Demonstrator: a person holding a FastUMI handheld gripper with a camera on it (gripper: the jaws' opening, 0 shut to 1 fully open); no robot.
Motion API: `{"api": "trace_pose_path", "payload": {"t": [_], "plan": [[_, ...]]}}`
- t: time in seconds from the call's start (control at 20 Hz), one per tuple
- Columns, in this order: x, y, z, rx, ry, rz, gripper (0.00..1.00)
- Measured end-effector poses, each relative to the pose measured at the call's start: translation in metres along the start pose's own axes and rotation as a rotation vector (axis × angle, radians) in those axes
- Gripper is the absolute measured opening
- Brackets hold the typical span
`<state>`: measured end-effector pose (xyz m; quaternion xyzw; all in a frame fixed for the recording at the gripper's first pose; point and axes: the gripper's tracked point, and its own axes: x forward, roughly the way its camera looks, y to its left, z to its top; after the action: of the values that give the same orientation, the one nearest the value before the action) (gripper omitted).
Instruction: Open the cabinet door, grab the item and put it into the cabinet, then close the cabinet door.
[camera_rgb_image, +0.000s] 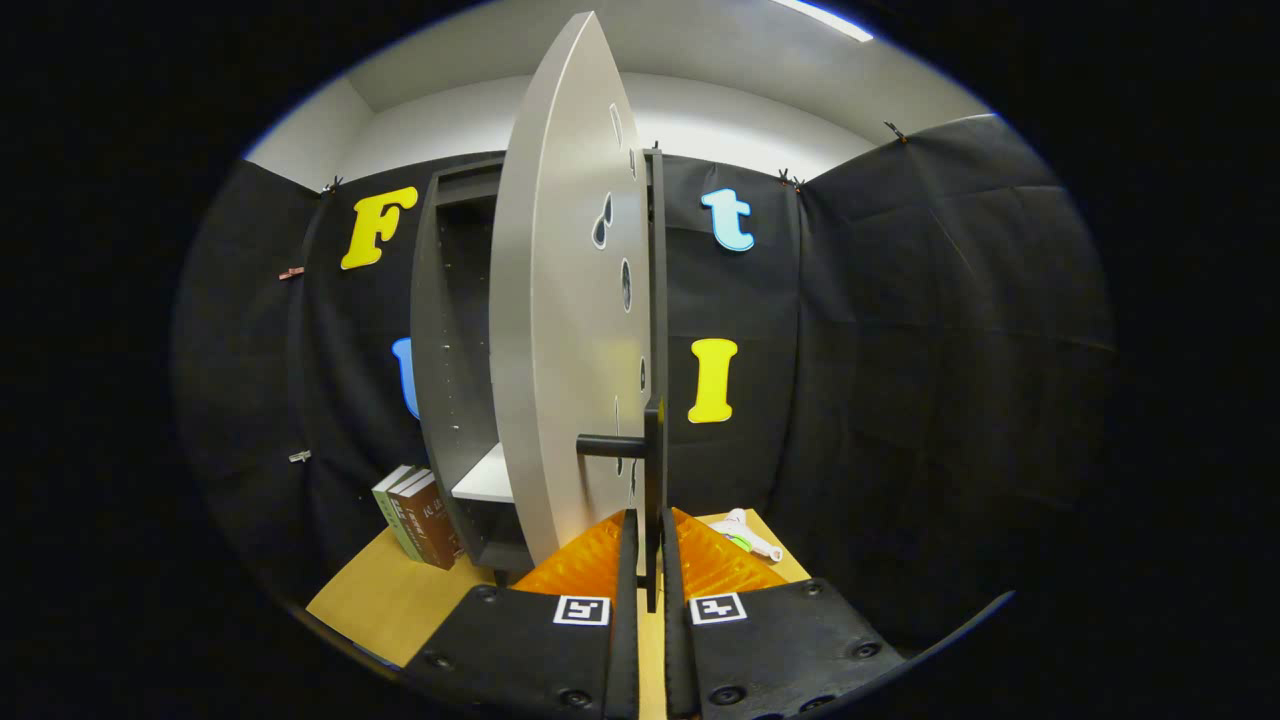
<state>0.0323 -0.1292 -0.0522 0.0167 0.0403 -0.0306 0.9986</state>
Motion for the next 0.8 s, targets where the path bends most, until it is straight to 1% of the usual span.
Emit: {"api": "trace_pose_path", "payload": {"t": [0.2,0.45,0.5,0.6,0.8], "plan": [[-0.006,-0.034,0.004,-0.009,-0.013,-0.053,0.13],[-0.013,-0.07,0.009,-0.033,-0.044,-0.144,0.12],[-0.016,-0.071,0.009,-0.033,-0.051,-0.143,0.1],[-0.02,-0.067,0.007,-0.032,-0.053,-0.122,0.1],[-0.029,-0.071,0.012,-0.066,-0.086,-0.141,0.12]]}}
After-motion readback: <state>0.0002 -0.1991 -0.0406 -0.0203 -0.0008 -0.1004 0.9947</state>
